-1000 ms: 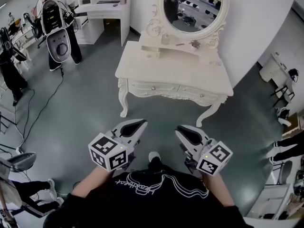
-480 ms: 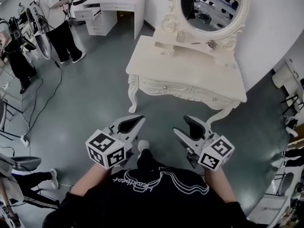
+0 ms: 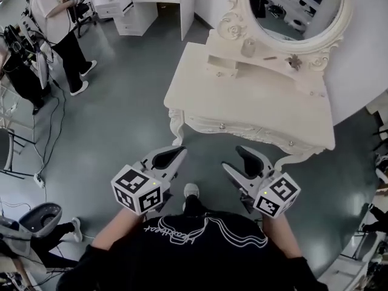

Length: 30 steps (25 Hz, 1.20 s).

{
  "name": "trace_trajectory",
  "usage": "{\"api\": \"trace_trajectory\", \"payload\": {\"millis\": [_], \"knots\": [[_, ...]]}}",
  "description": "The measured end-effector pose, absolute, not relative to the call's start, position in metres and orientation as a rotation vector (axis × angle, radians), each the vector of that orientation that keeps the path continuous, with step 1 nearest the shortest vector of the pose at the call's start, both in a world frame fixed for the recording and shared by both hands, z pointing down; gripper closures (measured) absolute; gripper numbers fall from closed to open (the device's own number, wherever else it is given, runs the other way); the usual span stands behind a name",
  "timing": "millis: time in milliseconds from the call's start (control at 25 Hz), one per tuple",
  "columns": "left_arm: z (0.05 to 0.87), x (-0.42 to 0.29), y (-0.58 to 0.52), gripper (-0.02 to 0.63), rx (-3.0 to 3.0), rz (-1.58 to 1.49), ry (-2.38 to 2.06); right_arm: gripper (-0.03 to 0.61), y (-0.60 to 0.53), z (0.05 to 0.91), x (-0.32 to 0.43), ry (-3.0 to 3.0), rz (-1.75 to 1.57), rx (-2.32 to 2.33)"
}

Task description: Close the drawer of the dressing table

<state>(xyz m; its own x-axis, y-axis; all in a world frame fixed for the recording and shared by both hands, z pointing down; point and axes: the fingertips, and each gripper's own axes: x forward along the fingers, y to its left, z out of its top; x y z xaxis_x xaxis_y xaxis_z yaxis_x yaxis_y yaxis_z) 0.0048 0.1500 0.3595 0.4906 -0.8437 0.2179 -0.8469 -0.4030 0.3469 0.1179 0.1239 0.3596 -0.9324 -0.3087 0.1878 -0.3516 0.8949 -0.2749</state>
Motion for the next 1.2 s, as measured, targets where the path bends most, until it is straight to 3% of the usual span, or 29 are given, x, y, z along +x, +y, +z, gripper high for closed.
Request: {"api": "trace_trajectory", "payload": {"millis": [440, 1200], "knots": [[0.362, -0.036, 0.015, 0.611, 2.286, 0.044, -1.454, 0.319, -0.017, 0.371, 0.085, -2.906, 0.531, 0.561], [0.407, -0.083, -0.087, 0.611, 2.26, 0.108, -1.358, 0.343, -0.112, 0.412, 0.054, -2.764, 0.548, 0.779]]}}
